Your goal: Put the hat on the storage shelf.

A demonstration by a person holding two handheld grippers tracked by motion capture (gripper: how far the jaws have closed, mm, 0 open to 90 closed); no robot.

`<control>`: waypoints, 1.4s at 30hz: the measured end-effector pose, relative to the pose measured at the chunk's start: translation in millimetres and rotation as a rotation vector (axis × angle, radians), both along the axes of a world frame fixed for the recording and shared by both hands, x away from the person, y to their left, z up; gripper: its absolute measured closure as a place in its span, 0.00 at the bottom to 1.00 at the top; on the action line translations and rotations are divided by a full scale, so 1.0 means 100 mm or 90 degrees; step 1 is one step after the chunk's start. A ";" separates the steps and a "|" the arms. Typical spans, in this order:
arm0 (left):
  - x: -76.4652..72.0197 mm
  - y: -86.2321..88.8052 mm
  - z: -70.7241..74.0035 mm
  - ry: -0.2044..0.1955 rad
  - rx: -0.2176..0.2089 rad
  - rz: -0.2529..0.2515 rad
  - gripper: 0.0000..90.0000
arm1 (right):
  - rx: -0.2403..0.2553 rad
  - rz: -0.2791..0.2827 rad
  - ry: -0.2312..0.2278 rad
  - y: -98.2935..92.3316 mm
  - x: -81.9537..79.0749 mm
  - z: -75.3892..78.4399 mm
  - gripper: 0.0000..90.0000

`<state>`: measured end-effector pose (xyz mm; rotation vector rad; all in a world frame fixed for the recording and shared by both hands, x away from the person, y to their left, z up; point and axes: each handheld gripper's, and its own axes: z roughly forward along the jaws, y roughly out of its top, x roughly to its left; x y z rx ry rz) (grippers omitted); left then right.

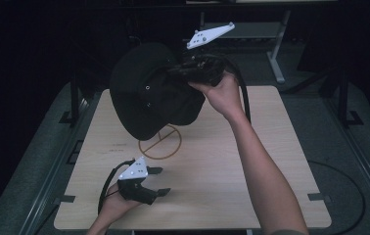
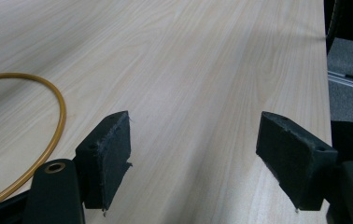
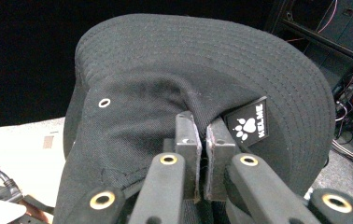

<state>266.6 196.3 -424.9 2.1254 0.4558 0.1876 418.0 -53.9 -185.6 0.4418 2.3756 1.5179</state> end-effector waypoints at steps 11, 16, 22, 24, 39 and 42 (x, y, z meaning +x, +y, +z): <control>0.02 -0.02 -0.01 0.005 -0.003 -0.007 0.28 | -0.007 0.005 0.016 0.17 0.15 -0.01 0.96; 0.02 -0.04 -0.02 -0.001 0.009 -0.013 0.28 | -0.010 0.013 0.031 0.27 0.23 -0.02 0.96; 0.00 -0.06 -0.01 -0.005 0.008 -0.018 0.27 | 0.008 0.016 0.053 0.38 0.29 -0.06 0.96; -0.01 -0.06 -0.01 -0.001 0.000 -0.016 0.27 | 0.009 0.014 0.053 0.42 0.30 -0.07 0.96; -0.01 -0.11 -0.02 -0.005 0.008 -0.024 0.27 | 0.002 0.005 0.074 0.62 0.42 -0.16 0.95; -0.01 -0.12 -0.03 -0.004 0.009 -0.024 0.27 | -0.004 0.010 0.076 0.69 0.44 -0.21 0.95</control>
